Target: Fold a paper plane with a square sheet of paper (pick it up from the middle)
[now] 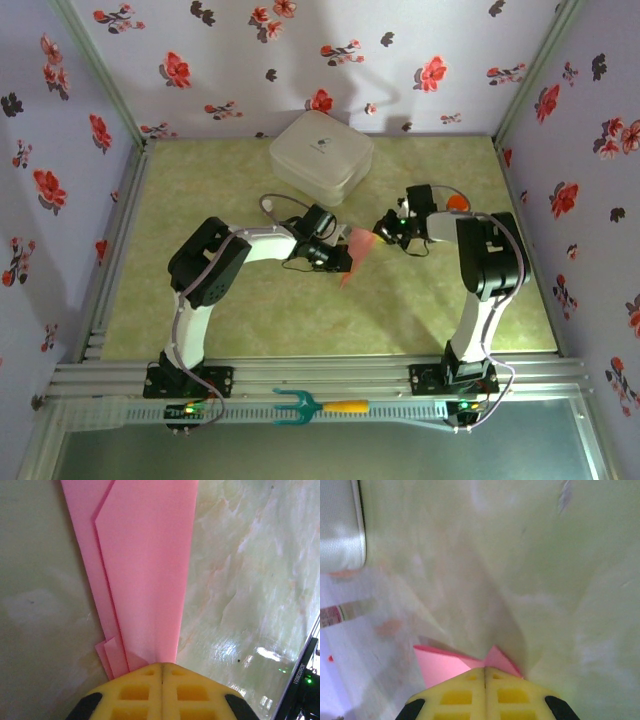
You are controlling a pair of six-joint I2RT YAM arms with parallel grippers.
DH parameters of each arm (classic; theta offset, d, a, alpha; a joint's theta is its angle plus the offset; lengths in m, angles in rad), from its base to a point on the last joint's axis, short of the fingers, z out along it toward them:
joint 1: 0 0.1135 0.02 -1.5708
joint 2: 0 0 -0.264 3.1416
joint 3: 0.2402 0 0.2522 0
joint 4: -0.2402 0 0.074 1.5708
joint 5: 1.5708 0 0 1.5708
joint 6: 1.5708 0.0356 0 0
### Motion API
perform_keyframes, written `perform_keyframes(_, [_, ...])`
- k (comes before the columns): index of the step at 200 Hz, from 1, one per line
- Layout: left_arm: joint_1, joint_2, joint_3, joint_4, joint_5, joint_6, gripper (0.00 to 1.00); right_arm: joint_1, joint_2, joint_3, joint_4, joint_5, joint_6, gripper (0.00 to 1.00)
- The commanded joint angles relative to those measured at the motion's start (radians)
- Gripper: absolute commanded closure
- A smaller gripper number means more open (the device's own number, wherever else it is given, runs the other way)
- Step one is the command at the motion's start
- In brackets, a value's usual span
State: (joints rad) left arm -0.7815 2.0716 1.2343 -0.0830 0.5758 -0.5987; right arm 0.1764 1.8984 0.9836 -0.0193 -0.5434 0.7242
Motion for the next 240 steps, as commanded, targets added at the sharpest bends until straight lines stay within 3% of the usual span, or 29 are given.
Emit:
perform_keyframes(1, [-0.012, 0.047, -0.029, -0.119, -0.003, 0.004, 1.0, -0.038, 0.022, 0.005, 0.046, 0.136, 0.03, 0.93])
perform_keyframes(71, [-0.012, 0.036, -0.039, -0.106, -0.007, 0.002, 1.0, -0.037, -0.123, 0.006, 0.019, 0.078, -0.004, 0.91])
perform_keyframes(129, [-0.012, 0.025, -0.044, -0.097, -0.014, -0.002, 1.0, 0.043, -0.207, -0.111, 0.054, 0.011, -0.002, 0.9])
perform_keyframes(163, [-0.011, 0.019, -0.042, -0.088, -0.013, -0.011, 1.0, 0.08, -0.149, -0.138, 0.091, -0.052, 0.016, 0.94])
perform_keyframes(240, [-0.011, -0.064, 0.013, -0.079, -0.018, -0.033, 0.98, 0.051, -0.055, -0.174, 0.077, 0.024, -0.006, 0.99])
